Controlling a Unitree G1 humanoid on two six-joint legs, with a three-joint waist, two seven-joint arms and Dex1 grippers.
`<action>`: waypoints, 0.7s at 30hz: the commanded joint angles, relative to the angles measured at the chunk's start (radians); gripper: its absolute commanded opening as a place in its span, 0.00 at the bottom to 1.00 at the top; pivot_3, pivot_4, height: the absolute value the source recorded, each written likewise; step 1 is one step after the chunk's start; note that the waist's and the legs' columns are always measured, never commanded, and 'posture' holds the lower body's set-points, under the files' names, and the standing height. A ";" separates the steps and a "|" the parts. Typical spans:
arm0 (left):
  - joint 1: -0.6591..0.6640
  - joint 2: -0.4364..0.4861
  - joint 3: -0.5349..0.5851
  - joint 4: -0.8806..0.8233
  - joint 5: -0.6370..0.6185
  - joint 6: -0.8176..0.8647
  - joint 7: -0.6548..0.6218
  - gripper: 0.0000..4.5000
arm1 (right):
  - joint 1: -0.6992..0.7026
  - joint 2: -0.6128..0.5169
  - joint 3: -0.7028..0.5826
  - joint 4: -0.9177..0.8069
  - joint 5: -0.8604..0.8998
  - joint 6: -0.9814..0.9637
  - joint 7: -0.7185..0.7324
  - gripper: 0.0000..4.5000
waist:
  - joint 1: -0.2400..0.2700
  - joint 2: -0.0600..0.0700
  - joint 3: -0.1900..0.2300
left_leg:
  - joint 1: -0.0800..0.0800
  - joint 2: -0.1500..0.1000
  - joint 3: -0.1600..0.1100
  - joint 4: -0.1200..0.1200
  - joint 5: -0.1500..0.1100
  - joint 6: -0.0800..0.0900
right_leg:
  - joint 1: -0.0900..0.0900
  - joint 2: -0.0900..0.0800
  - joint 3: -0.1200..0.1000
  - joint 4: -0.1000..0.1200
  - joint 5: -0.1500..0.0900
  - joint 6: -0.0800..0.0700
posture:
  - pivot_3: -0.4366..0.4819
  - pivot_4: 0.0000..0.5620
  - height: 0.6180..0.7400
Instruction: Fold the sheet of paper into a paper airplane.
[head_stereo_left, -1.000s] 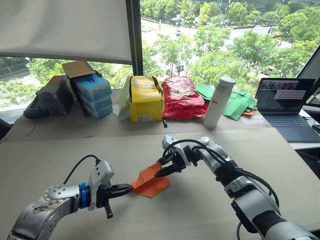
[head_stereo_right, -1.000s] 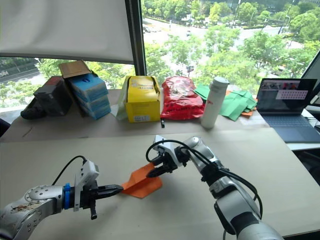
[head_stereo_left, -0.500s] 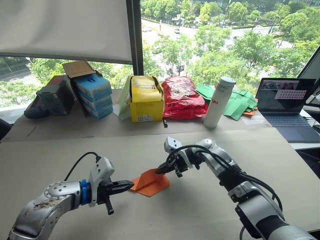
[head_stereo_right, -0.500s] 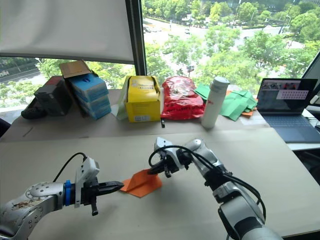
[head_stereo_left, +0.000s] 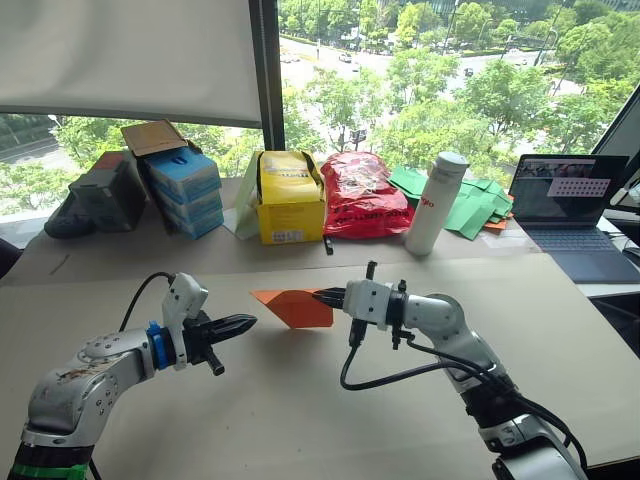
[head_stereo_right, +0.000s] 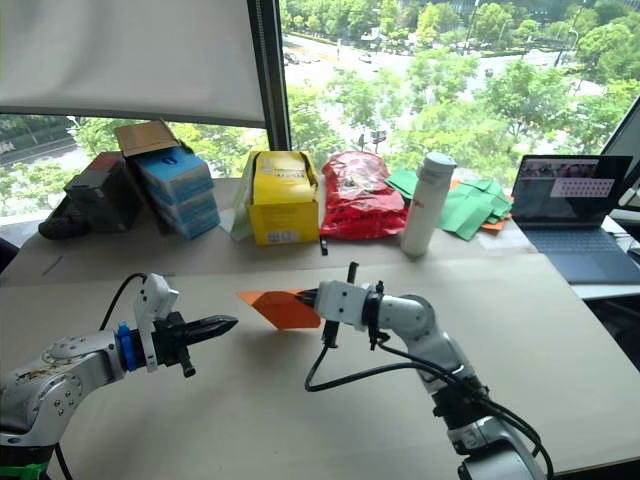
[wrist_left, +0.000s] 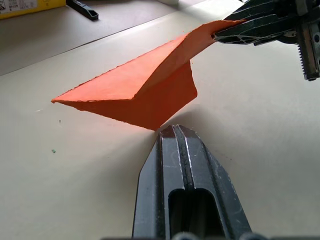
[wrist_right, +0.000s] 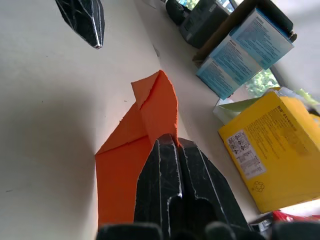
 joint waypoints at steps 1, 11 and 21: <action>-0.023 0.014 0.016 -0.009 -0.022 0.008 -0.007 0.00 | 0.071 -0.030 0.059 -0.090 -0.148 -0.197 -0.110 0.01 | 0.002 0.000 0.000 | 0.000 0.000 0.000 0.000 0.000 0.000 | 0.000 0.003 -0.001 0.000 0.000 0.000 | 0.48 0.27 1.00; -0.046 0.014 -0.006 -0.011 -0.027 0.037 -0.020 0.00 | 0.113 -0.110 0.169 -0.039 -0.218 -0.367 -0.125 0.01 | 0.003 -0.002 0.001 | 0.004 0.001 -0.001 0.001 0.001 -0.001 | 0.005 0.007 0.001 0.000 0.000 0.000 | 0.48 0.27 1.00; -0.047 0.010 -0.022 -0.022 -0.023 0.041 -0.011 0.00 | 0.106 -0.131 0.177 -0.088 0.012 -0.134 0.097 0.57 | 0.006 -0.003 0.002 | 0.004 0.001 -0.001 0.002 0.001 -0.001 | 0.005 0.007 0.007 0.000 0.000 0.000 | 0.48 0.27 1.00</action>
